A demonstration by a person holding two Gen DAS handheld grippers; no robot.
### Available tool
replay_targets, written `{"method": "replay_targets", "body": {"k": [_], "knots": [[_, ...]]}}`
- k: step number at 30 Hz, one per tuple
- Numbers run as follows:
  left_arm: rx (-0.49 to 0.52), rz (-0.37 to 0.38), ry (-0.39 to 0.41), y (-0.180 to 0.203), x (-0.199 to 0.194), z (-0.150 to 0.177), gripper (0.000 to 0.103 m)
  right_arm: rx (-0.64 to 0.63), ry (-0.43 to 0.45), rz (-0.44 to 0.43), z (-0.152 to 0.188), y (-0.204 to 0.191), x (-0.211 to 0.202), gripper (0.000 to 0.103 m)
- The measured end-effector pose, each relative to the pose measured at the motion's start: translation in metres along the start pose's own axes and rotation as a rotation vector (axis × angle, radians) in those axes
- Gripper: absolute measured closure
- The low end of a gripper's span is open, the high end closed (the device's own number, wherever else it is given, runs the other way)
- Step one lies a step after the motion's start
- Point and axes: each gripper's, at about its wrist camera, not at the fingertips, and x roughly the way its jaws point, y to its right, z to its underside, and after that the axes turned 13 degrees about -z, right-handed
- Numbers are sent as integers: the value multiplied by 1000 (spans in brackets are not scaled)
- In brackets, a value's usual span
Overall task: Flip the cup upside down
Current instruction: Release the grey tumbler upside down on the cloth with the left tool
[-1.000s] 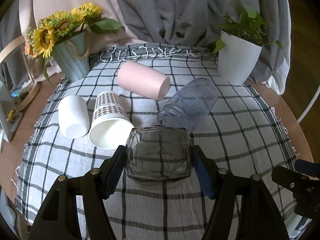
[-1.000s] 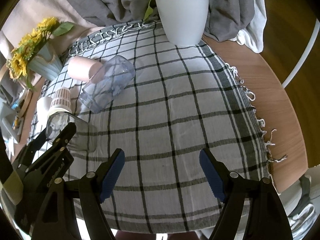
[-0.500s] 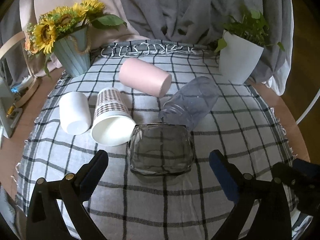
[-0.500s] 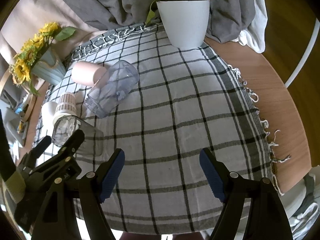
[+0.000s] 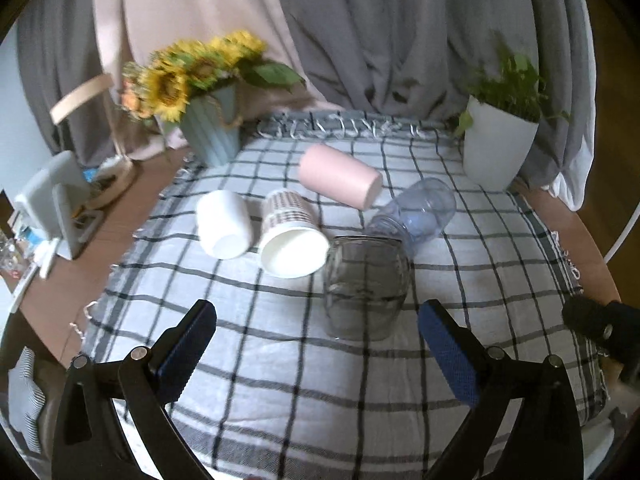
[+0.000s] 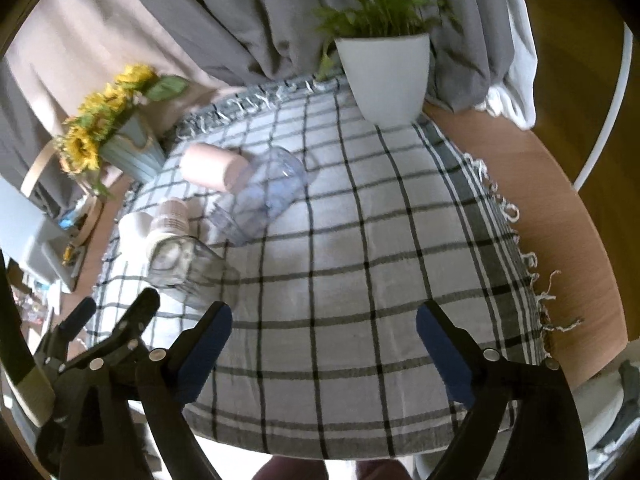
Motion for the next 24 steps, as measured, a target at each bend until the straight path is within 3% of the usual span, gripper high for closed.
{"method": "replay_targets", "body": {"k": [4, 11, 19, 24], "knots": [[54, -37, 34, -9, -22, 10, 0, -26, 62, -21, 8, -15, -19, 9], [34, 7, 80, -43, -60, 15, 0, -62, 132, -23, 29, -48, -52, 9], [57, 97, 152, -76, -105, 25, 0, -63, 256, 68, 60, -85, -101, 9], [66, 97, 201, -98, -133, 37, 0, -88, 330, 124, 84, -113, -132, 9]]}}
